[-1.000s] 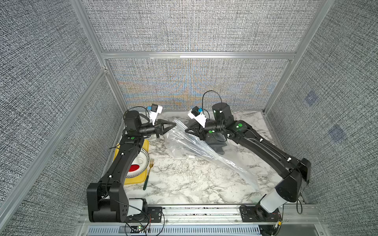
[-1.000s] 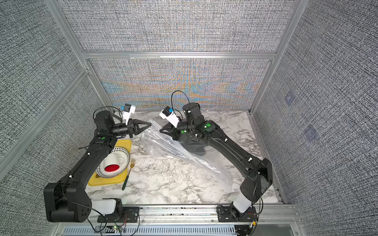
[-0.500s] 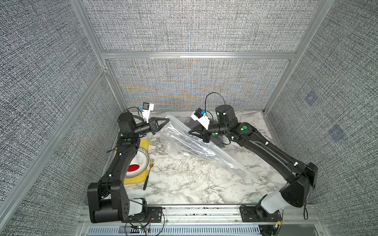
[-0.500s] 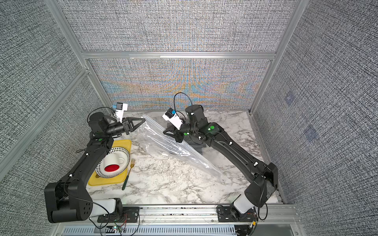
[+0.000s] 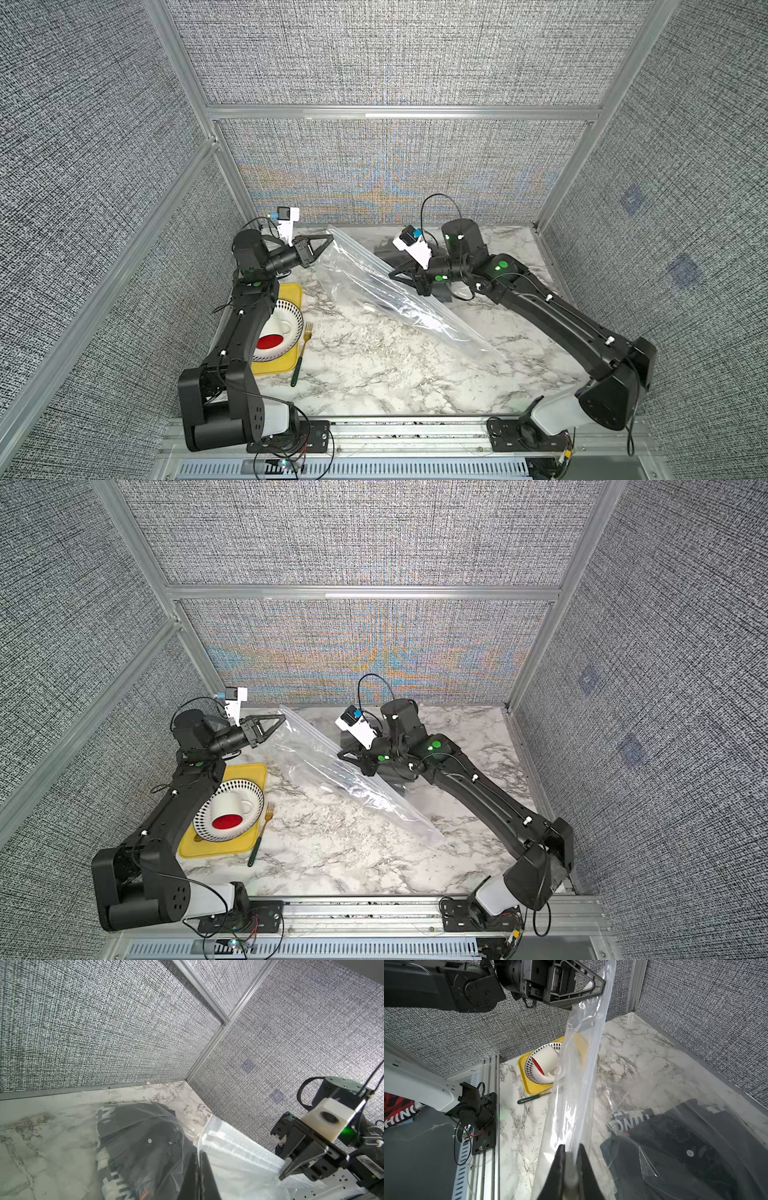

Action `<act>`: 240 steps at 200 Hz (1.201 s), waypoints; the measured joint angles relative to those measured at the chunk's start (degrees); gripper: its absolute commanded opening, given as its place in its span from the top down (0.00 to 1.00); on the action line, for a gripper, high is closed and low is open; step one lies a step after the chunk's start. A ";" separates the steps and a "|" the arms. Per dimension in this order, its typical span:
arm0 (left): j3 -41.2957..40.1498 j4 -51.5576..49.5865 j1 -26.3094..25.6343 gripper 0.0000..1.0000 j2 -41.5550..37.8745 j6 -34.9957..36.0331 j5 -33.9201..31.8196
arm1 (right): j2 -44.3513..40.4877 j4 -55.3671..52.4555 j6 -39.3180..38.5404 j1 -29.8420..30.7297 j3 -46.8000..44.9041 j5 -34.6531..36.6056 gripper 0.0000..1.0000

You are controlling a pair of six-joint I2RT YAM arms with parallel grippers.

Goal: Place the folded shirt into the vacuum bag
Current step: Close the vacuum bag at the center of the board.

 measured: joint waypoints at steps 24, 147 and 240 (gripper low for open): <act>0.33 0.20 0.79 1.00 0.92 -1.18 -0.46 | -0.50 -0.15 0.66 -0.02 -0.81 0.57 1.00; 2.64 1.44 4.74 1.00 5.22 -5.64 -5.25 | -3.80 -0.74 3.28 0.11 -4.96 3.32 1.00; 3.13 2.78 6.19 1.00 8.74 -9.31 -10.32 | -6.80 -0.72 5.55 0.35 -8.96 4.81 1.00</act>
